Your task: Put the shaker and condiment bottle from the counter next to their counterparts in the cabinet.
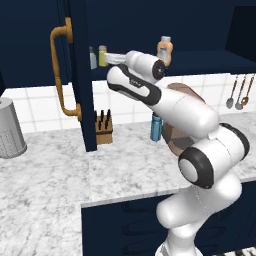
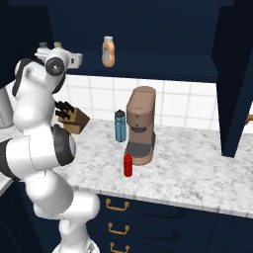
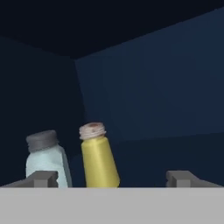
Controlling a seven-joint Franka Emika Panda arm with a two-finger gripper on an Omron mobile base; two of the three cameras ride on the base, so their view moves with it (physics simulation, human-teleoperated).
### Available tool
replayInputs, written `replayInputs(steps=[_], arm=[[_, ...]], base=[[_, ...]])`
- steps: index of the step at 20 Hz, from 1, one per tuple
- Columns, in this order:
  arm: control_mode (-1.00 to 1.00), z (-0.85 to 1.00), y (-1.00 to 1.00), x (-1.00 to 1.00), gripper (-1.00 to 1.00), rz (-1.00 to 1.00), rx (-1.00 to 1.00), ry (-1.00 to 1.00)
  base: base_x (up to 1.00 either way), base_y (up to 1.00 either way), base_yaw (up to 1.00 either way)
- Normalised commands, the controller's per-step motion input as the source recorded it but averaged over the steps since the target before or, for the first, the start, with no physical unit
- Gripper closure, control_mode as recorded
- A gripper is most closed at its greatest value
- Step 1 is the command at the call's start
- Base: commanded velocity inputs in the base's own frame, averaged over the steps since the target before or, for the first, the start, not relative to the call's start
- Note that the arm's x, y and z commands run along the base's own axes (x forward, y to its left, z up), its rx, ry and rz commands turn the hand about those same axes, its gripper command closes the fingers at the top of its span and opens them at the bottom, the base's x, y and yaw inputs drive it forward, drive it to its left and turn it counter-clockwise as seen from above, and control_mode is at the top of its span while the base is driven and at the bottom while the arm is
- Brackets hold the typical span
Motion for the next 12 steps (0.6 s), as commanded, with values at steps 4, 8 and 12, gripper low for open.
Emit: replayInputs(steps=[4, 8, 12], arm=[[-1.0, 0.09, -0.41, -0.73, -1.0, -0.15, 0.14, 0.03], [-1.0, 0.1, -0.04, -0.82, -1.0, -0.08, 0.11, 0.04], [-1.0, 0.03, -0.04, -0.69, -1.0, -0.08, 0.11, 0.12]], base=[[0.0, 0.0, 0.0], [0.0, 0.0, 0.0], [0.0, 0.0, 0.0]])
